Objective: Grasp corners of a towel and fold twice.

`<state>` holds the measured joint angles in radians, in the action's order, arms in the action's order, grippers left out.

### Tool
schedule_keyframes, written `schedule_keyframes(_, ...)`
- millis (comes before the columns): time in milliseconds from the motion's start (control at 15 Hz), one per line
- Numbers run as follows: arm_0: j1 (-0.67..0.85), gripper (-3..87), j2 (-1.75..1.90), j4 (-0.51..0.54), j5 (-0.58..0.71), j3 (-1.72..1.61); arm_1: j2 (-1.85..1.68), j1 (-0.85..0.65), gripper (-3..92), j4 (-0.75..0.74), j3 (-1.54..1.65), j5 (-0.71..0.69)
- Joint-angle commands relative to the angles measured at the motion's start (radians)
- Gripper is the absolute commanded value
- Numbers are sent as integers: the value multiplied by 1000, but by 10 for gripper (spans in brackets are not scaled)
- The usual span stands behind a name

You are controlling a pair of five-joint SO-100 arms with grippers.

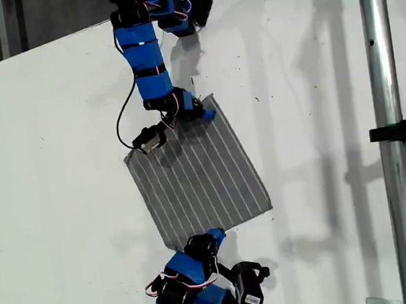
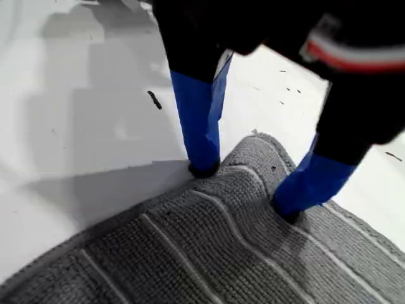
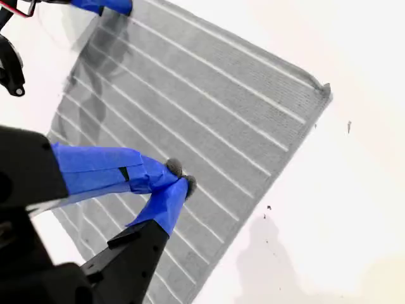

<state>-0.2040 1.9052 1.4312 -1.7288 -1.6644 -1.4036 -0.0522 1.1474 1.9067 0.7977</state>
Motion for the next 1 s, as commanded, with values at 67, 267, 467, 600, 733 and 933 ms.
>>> schedule_keyframes(67,-11,-29,6,-18,-18,0,40,-8,29,-8,-52,-9)
schedule_keyframes(267,-14,-29,5,-18,-41,0,44,-3,-2,-8,-74,-9)
schedule_keyframes(467,8,-29,-92,-20,3,95,44,8,-2,-8,-94,-9)
schedule_keyframes(600,-14,-29,-258,-17,71,268,44,5,-3,-2,-97,-9)
schedule_keyframes(733,-57,-29,-485,-8,219,497,49,5,-3,3,-95,-9)
schedule_keyframes(933,-61,173,-600,-12,347,611,60,5,-3,0,-98,-9)
